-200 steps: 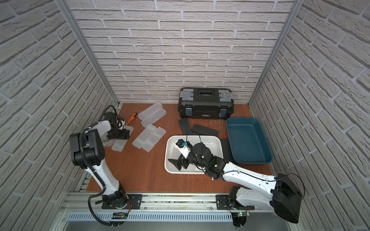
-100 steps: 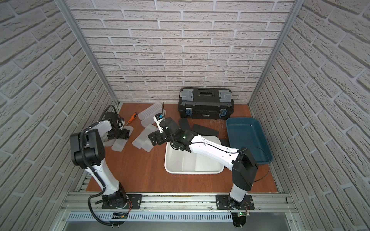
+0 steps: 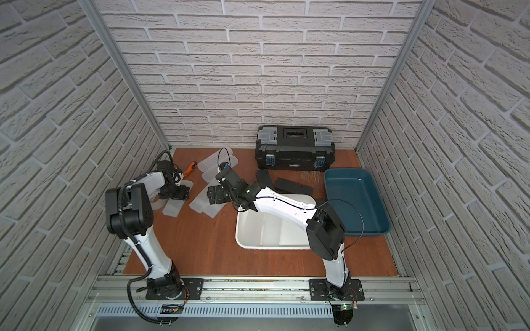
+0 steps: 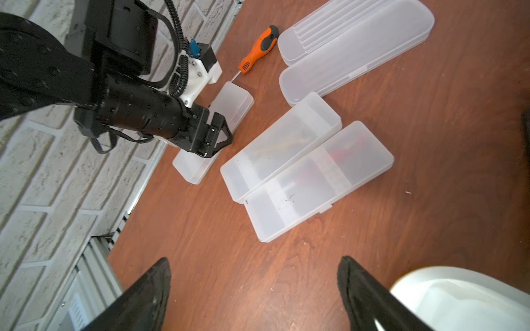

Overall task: Place the pencil cases by color into the storage box
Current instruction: Pick up the pencil case from the center of the board.

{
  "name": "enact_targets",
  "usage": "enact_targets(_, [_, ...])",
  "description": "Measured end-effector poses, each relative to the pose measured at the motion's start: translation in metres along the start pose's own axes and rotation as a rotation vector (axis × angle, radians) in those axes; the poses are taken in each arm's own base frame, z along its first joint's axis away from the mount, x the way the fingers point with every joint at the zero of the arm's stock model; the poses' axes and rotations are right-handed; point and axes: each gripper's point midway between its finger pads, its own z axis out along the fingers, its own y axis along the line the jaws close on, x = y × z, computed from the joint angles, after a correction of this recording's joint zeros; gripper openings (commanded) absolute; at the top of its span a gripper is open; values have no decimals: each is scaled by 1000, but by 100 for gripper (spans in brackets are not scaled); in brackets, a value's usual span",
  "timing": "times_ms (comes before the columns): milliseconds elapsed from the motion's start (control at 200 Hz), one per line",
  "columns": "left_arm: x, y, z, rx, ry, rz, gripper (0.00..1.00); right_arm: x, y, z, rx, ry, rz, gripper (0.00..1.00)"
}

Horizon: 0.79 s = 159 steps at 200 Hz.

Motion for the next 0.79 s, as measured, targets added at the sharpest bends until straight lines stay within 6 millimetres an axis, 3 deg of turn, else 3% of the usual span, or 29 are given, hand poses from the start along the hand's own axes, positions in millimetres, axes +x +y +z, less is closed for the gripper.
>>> enact_targets(190, [-6, 2, 1, -2, -4, 11, 86, 0, 10, 2, -57, 0, 41, 91])
enact_targets(380, [-17, 3, 4, 3, -6, 36, 86, 13, 10, 8, -87, 31, 59, 91])
enact_targets(580, [-21, 2, 5, 14, -9, 50, 64, 17, 10, 9, -98, 39, 66, 91])
enact_targets(795, [-22, 1, 5, 18, -12, 50, 60, 17, 11, 9, -104, 43, 88, 91])
